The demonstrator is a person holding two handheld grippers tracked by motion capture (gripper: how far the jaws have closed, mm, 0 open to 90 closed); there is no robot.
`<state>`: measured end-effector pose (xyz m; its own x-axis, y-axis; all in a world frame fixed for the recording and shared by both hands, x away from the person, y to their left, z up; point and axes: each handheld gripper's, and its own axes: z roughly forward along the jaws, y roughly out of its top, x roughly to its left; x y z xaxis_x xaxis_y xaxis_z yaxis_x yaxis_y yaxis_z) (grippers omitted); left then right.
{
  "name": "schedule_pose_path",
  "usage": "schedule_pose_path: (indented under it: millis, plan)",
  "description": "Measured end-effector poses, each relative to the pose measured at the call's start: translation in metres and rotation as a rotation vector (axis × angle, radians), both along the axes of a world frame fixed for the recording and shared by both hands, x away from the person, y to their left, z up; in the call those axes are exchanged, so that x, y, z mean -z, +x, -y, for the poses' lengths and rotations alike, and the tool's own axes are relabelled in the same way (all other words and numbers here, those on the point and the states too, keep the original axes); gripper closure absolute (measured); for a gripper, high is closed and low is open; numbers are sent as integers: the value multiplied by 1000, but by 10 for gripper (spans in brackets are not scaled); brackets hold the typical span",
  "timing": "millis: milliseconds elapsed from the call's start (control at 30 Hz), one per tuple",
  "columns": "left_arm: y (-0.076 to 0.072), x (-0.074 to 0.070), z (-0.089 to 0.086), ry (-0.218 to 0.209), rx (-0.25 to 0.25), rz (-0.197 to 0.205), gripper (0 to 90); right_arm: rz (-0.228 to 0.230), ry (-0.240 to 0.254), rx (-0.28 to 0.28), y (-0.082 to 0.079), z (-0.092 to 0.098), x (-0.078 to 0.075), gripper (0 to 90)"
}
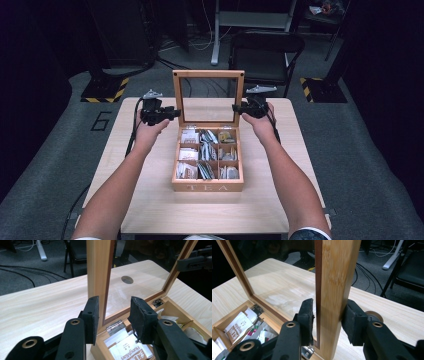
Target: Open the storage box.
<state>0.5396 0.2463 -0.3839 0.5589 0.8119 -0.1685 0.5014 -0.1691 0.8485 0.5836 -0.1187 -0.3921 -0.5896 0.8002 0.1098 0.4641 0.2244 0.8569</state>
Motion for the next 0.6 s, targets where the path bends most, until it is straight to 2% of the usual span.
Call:
schedule_pose_path:
  millis: [100, 167, 333, 600]
  plan:
    - [2, 4, -4, 13, -5, -10, 589, -9, 2, -1, 4, 1, 1, 622]
    - [3, 6, -7, 2, -9, -14, 589, -17, 5, -4, 7, 1, 1, 625]
    - [4, 7, -12, 7, -10, -17, 589, -28, 9, 6, 12, 1, 3, 625]
    - [-2, 10, -13, -4, -16, -17, 580, -41, 1, 30, 16, -1, 5, 626]
